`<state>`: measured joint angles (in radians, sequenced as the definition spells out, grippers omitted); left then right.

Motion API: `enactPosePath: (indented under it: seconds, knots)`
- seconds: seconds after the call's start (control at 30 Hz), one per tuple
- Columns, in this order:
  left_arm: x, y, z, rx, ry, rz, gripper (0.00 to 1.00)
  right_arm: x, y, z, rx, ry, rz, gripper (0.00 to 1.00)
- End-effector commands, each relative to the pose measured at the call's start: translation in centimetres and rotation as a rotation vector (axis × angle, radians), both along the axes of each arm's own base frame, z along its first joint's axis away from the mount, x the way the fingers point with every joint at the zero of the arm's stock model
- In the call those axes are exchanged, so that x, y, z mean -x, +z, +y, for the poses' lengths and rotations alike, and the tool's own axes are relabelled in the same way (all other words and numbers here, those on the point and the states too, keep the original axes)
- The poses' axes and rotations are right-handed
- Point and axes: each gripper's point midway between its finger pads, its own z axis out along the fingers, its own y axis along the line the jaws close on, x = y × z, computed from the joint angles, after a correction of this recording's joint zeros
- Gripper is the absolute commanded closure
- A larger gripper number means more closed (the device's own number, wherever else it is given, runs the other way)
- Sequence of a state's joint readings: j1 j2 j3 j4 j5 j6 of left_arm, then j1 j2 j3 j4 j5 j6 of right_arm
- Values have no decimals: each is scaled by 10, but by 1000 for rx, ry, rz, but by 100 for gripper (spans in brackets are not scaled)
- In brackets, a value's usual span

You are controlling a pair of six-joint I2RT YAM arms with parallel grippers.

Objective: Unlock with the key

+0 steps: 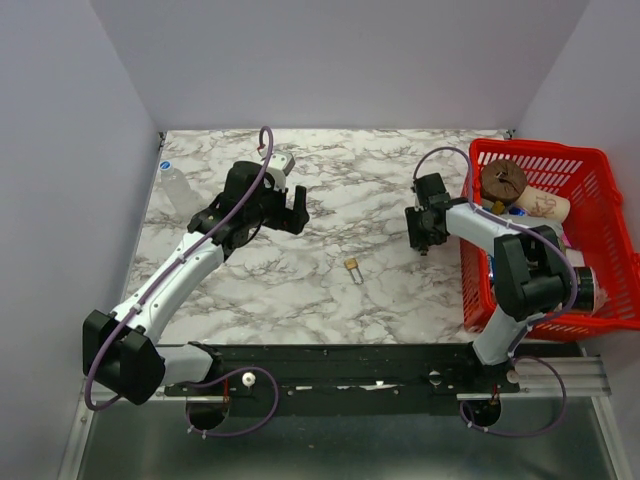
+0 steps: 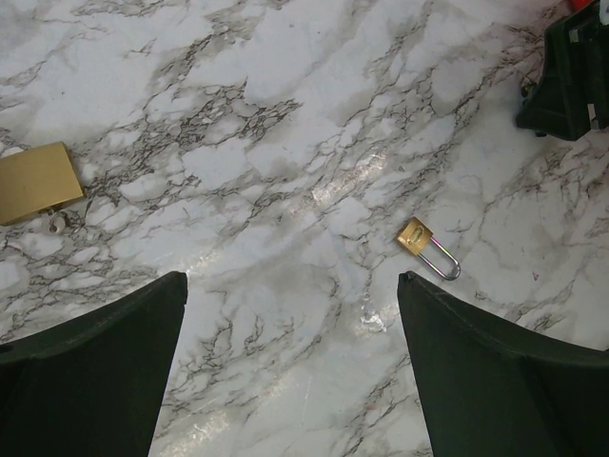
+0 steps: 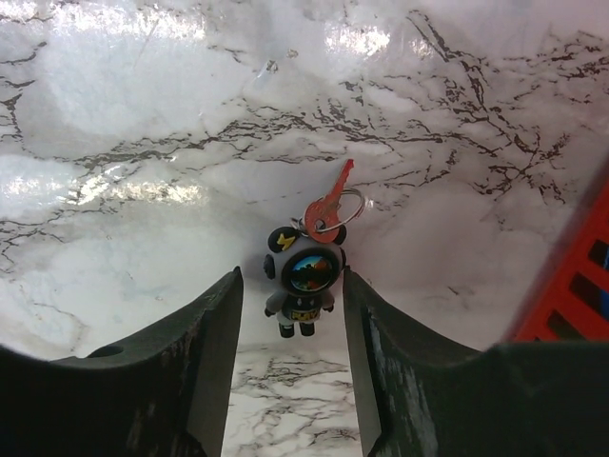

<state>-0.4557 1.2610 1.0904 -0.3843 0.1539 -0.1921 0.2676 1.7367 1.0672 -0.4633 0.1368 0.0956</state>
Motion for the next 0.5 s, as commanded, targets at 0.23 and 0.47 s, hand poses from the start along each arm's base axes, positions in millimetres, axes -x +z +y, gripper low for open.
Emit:
enactPosePath:
  seconds: [0.23, 0.47]
  knots:
    - [4, 2, -6, 11, -27, 1, 1, -9, -7, 10, -46, 24, 20, 67]
    - [7, 7, -6, 14, -36, -21, 1, -3, -3, 19, -96, 80, 31, 99]
